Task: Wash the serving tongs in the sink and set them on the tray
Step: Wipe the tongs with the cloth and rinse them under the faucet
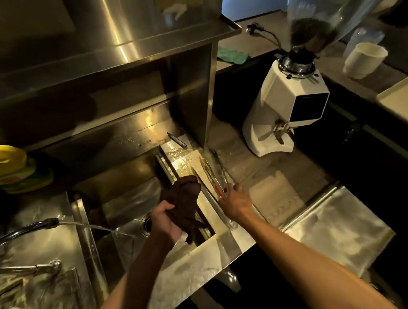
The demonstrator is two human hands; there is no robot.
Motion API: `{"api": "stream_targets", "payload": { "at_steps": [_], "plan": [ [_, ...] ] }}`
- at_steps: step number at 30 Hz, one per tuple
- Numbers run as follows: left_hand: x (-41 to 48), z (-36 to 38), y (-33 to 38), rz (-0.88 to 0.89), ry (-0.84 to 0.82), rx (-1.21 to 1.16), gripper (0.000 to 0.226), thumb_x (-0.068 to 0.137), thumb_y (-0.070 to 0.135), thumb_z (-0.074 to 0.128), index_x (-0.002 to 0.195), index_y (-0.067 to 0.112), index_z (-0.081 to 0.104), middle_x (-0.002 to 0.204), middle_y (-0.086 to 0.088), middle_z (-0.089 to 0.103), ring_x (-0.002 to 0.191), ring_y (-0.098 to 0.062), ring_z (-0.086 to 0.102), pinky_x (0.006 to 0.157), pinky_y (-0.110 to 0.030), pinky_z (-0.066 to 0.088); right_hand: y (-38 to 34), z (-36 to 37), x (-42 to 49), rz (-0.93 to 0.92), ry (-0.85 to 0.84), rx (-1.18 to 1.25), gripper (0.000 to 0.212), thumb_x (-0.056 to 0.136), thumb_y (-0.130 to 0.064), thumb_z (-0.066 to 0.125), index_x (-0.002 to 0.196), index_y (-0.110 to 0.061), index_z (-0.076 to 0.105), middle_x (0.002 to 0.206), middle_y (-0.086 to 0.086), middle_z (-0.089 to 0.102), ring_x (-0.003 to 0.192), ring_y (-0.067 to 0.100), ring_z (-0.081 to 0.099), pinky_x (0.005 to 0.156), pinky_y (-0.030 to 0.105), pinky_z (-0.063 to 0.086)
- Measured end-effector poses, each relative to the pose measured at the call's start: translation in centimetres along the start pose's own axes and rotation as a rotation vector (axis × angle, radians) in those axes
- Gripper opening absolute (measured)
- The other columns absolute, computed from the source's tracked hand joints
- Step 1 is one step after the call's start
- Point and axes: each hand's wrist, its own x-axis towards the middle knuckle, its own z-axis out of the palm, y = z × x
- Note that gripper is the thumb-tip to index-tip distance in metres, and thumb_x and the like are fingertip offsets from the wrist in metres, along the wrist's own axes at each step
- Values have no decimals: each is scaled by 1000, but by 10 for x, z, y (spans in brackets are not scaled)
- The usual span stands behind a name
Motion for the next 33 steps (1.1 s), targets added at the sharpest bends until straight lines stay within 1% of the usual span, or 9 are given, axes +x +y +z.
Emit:
{"api": "stream_targets", "payload": {
  "at_steps": [7,12,17,20,22,24,27,30,33],
  "plan": [
    [9,2,-6,-58,-13,-40,66,65,9,43,129,2,56,111,-18,72,99,-31,70,108,-44,40,-6,3,42,29,-23,2,57,101,-47,44,147,-13,37,152,20,34,138,37,38,109,47,37],
    [9,-5,-12,-85,-113,-115,49,72,10,38,113,1,65,100,-16,71,85,-28,71,78,-36,58,-4,13,69,-31,-150,-92,68,102,-49,44,153,-7,30,160,23,23,146,36,31,114,41,31],
    [21,-20,-13,75,-245,-82,56,84,12,27,130,-2,57,121,-20,64,112,-33,62,102,-44,43,5,11,65,-105,27,67,37,99,-28,53,132,-11,54,136,17,51,116,35,58,93,38,47],
    [28,-32,-8,92,-213,-69,58,78,17,44,132,-3,52,113,-21,59,103,-35,60,94,-48,48,10,6,44,-239,177,117,27,99,-24,52,121,-8,56,127,16,50,102,37,59,78,40,45],
    [31,-42,-5,161,-204,-63,79,70,23,63,139,-7,40,117,-23,53,110,-41,50,102,-56,35,6,3,33,-328,198,193,21,100,-24,49,112,-9,59,118,13,51,92,34,58,73,36,40],
    [31,-51,5,202,-127,-57,76,63,26,71,129,-6,51,109,-23,56,109,-43,49,99,-58,34,-11,2,28,-431,100,280,21,102,-22,47,111,-9,62,110,9,50,89,26,56,75,36,44],
    [23,-55,27,280,-55,-96,19,68,20,60,76,9,73,74,-8,67,76,-25,66,69,-35,58,-49,2,14,-577,-119,377,23,104,-17,47,101,-4,65,93,5,53,85,20,55,74,30,41],
    [21,-67,51,243,-73,-125,52,89,7,28,59,13,71,61,-4,65,58,-21,67,52,-33,58,-89,13,1,-659,-276,406,38,107,-27,42,79,-13,64,75,3,53,71,17,52,69,30,40],
    [25,-98,85,292,-111,-103,58,95,13,20,81,12,76,81,-8,70,77,-24,68,72,-40,58,-115,45,1,-716,-390,315,43,105,-43,36,69,-30,55,79,-3,49,71,10,52,73,34,44]
  ]
}}
